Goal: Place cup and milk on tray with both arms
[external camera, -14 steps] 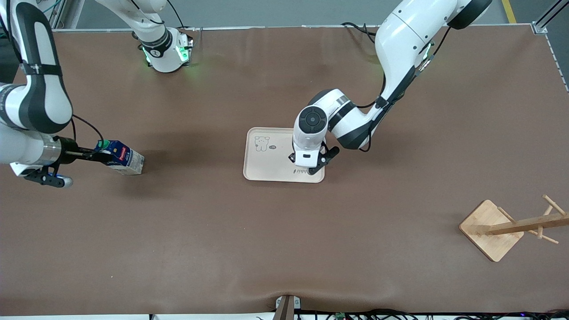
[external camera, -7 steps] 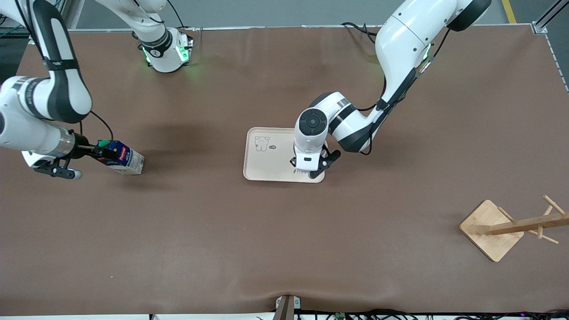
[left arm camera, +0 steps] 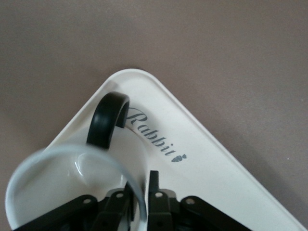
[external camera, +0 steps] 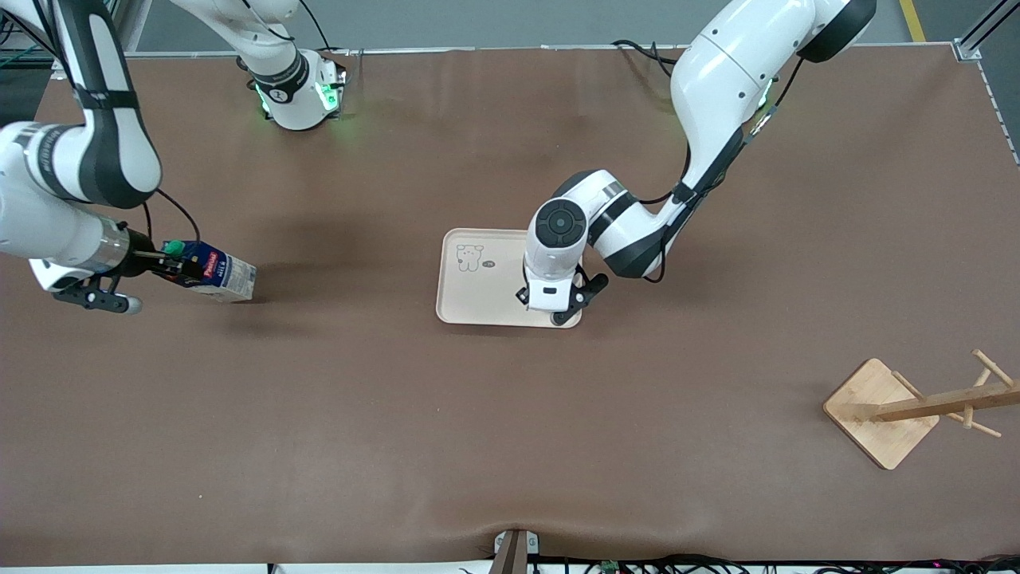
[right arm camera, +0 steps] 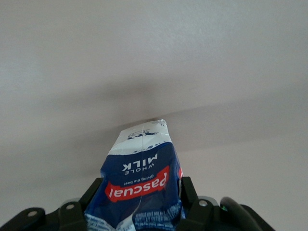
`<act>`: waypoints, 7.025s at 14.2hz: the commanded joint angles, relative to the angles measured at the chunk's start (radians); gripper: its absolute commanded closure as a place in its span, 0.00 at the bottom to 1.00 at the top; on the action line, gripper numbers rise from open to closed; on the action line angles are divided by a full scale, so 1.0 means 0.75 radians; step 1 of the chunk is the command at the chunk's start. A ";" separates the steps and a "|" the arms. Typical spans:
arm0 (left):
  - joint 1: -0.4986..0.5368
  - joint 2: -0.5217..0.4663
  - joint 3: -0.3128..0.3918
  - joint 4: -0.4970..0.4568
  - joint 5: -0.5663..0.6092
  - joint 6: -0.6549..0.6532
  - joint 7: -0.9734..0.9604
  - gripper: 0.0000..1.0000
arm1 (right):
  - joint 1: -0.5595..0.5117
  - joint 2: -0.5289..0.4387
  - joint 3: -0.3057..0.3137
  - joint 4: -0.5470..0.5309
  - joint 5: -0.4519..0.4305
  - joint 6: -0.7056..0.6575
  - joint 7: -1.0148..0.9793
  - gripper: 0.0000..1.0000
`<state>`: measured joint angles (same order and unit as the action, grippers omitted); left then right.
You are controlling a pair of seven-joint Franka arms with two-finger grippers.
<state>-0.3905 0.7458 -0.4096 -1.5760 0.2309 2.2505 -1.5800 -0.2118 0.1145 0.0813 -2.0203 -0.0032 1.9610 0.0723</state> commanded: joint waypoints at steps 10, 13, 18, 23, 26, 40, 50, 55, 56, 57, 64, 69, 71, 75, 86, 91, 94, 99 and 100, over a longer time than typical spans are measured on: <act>0.085 -0.213 0.084 0.097 0.044 -0.080 0.055 0.00 | 0.595 0.219 0.004 0.558 0.112 -0.387 0.619 1.00; 0.173 -0.319 0.082 0.097 0.044 -0.180 0.228 0.00 | 0.769 0.387 0.002 0.707 0.213 -0.379 0.886 1.00; 0.353 -0.468 0.070 0.101 0.015 -0.372 0.582 0.00 | 0.961 0.534 0.000 0.759 0.219 -0.204 1.085 1.00; 0.539 -0.544 0.068 0.201 -0.048 -0.589 0.964 0.00 | 1.021 0.594 -0.002 0.751 0.199 -0.101 1.147 1.00; 0.653 -0.606 0.066 0.207 -0.064 -0.632 1.182 0.00 | 1.037 0.604 -0.004 0.745 0.197 -0.093 1.149 1.00; 0.752 -0.816 0.070 0.211 -0.107 -0.861 1.481 0.00 | 1.019 0.563 0.000 0.996 0.135 -0.105 1.178 0.00; 0.568 -1.035 0.325 0.093 -0.152 -1.066 1.848 0.00 | 0.602 0.288 -0.008 1.138 0.083 -0.724 0.956 0.00; 0.525 -1.144 0.401 -0.013 -0.169 -1.090 1.972 0.00 | 0.401 0.024 -0.006 0.778 -0.051 -0.662 0.532 0.00; 0.513 -1.150 0.401 -0.022 -0.169 -1.090 1.972 0.00 | 0.361 -0.027 -0.006 0.706 -0.051 -0.635 0.438 0.00; 0.508 -1.152 0.401 -0.022 -0.169 -1.086 1.974 0.00 | 0.303 -0.083 -0.006 0.623 -0.049 -0.600 0.294 0.00; 0.490 -1.129 0.389 0.005 -0.179 -1.074 1.976 0.00 | 0.174 -0.222 -0.018 0.526 0.008 -0.588 0.053 0.00; 0.492 -1.131 0.372 -0.038 -0.251 -1.017 1.974 0.00 | 0.125 -0.214 -0.023 0.544 0.037 -0.588 -0.027 0.00; 0.498 -1.131 0.372 -0.040 -0.251 -1.013 1.974 0.00 | 0.096 -0.212 -0.020 0.544 0.037 -0.590 -0.025 0.00; 0.500 -1.140 0.372 -0.079 -0.251 -0.968 1.974 0.00 | 0.102 -0.214 -0.008 0.556 0.039 -0.612 -0.027 0.00; 0.500 -1.131 0.376 -0.056 -0.294 -0.978 1.968 0.00 | 0.111 -0.194 -0.012 0.628 0.021 -0.594 -0.031 0.00; 0.498 -1.131 0.372 -0.046 -0.287 -1.008 1.957 0.00 | 0.111 -0.194 -0.012 0.624 0.015 -0.561 -0.059 0.00; 0.504 -1.129 0.376 -0.044 -0.285 -1.009 1.974 0.00 | 0.102 -0.194 -0.012 0.624 0.015 -0.547 -0.123 0.00; 0.504 -1.109 0.383 -0.030 -0.287 -1.007 1.972 0.00 | 0.094 -0.194 -0.020 0.626 0.021 -0.563 -0.170 0.00; 0.502 -1.097 0.383 -0.022 -0.287 -1.007 1.953 0.00 | 0.084 -0.194 -0.020 0.626 0.027 -0.563 -0.172 0.00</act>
<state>-0.0166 -0.0905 -0.1247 -1.6147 0.0193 1.5097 -0.1153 -0.1188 -0.0318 0.0545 -1.5639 0.0100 1.5503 -0.0364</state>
